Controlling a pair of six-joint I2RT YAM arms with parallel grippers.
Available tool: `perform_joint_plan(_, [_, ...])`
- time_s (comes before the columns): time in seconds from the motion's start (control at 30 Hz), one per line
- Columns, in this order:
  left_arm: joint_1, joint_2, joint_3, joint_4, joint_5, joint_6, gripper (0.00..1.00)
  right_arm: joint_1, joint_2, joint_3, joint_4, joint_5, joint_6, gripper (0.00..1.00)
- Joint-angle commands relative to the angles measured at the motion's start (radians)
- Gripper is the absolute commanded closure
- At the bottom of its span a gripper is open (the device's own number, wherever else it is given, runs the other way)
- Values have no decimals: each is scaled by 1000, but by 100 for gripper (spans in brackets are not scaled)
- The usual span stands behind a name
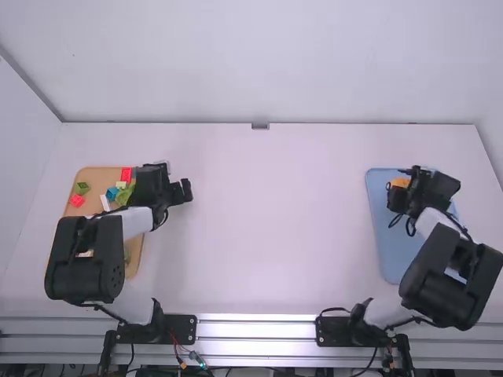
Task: Assemble lego blocks to make yellow taxi
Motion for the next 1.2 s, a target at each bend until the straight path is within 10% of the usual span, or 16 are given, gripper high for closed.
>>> perform_joint_plan(0.0, [-8,-14,-5,-5,59,1,1,-33,48,5,-11,60,89,58])
perform_joint_plan(0.2, [-8,-19,-5,-9,60,-3,1,-71,114,6,-23,119,112,50])
perform_joint_plan(0.33, [-11,-75,-5,-64,56,4,1,-37,116,6,-43,169,113,2])
perform_joint_plan(1.17, [-14,-934,-7,-507,54,83,1,437,-398,133,-446,381,215,2])
